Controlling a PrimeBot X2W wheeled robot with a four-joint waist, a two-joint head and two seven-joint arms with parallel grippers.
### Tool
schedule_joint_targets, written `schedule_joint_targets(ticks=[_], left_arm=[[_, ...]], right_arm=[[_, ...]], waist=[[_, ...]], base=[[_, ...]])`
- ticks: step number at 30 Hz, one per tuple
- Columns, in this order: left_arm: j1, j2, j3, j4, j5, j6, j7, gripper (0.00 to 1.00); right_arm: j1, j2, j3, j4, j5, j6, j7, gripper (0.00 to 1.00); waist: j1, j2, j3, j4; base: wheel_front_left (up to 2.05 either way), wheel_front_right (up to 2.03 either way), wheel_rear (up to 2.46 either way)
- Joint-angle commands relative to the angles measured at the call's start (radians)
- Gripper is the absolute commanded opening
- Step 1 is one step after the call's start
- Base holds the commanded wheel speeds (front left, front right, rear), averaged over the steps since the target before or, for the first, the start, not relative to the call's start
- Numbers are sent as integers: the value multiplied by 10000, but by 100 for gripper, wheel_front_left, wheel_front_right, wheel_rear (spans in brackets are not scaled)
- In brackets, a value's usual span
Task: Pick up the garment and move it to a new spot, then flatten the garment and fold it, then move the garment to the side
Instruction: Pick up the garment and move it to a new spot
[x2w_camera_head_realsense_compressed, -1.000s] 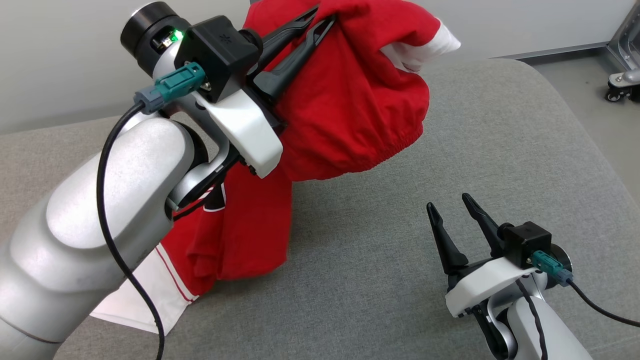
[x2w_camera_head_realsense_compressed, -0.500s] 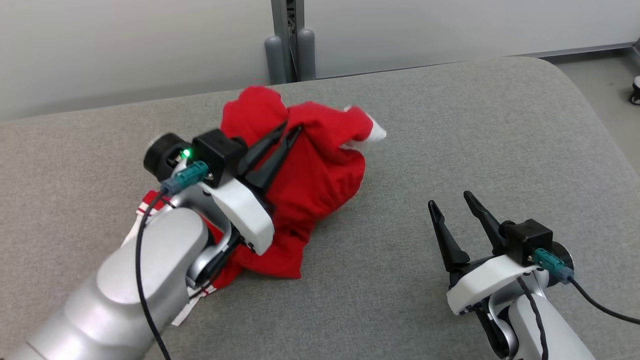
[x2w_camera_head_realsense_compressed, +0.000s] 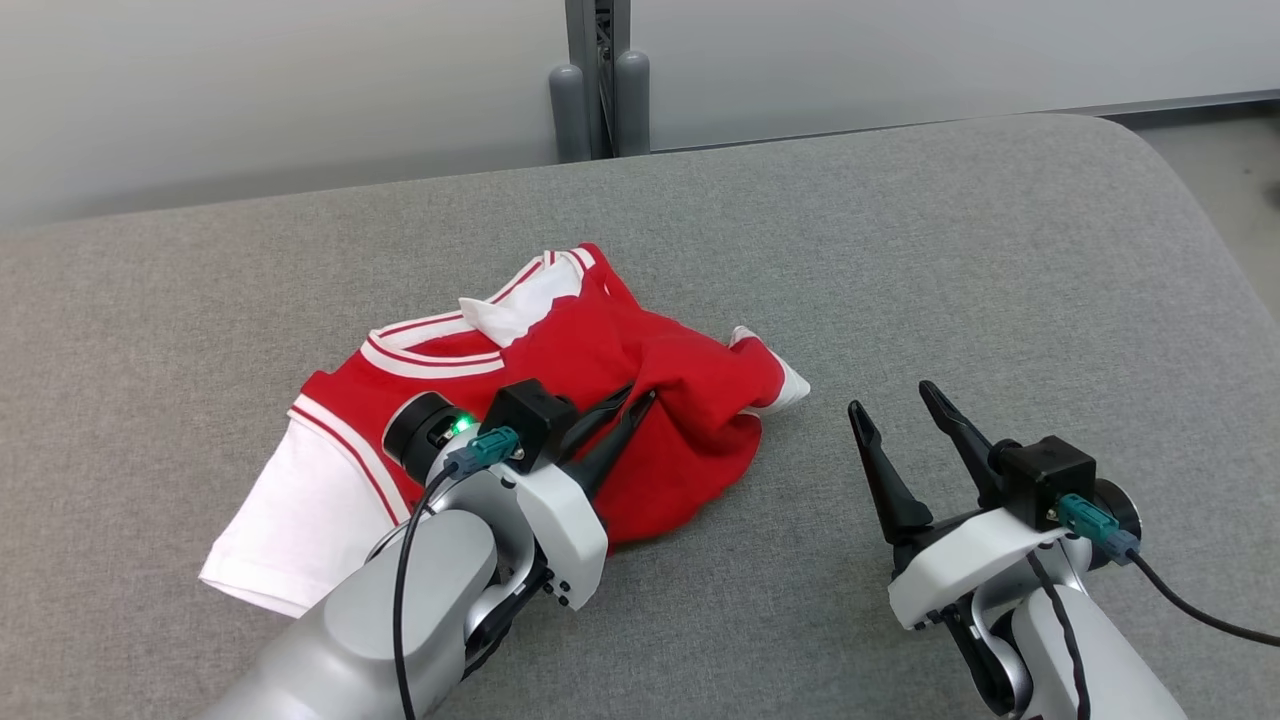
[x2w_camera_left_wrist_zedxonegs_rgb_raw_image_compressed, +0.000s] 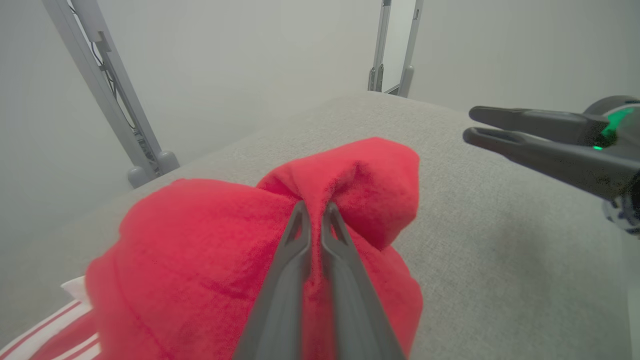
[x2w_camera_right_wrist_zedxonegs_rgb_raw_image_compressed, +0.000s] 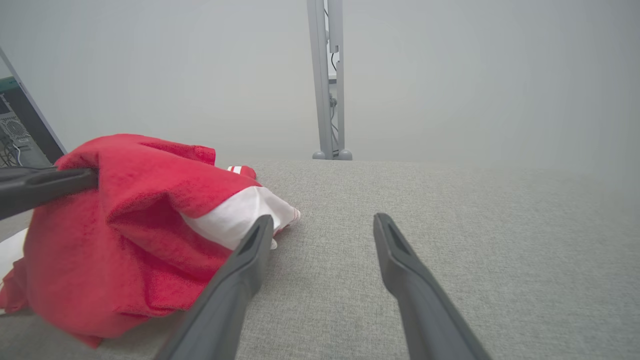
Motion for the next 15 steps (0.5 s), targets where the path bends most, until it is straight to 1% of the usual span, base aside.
schedule_joint_targets(ticks=[1,3,6,8,11,15], left_arm=[[-48,-48,34,221,161,-7,-62,100],[-94,-193,97,560,323,-33,-71,100],[-89,-308,319,647,642,-68,-77,100],[34,-376,596,420,824,-40,-79,100],[289,-416,1102,-151,1151,113,-82,100],[719,-308,1773,-1008,1614,315,-81,100]], right_arm=[[-92,-46,-11,-31,-55,1,31,100],[-87,-47,-31,-43,-59,1,37,100],[-52,-46,-83,-53,-74,1,37,100],[-8,-46,-137,-51,-83,1,36,100],[55,-44,-191,-55,-51,1,31,100],[124,-47,-252,-27,-3,1,22,100]], waist=[[0,-1,1,13],[0,-1,8,43],[0,-1,5,130],[0,-1,-11,212],[0,-1,-51,346],[0,-1,-129,537]], base=[[0,0,0],[0,0,0],[0,0,0],[0,0,0],[0,0,0],[0,0,0]])
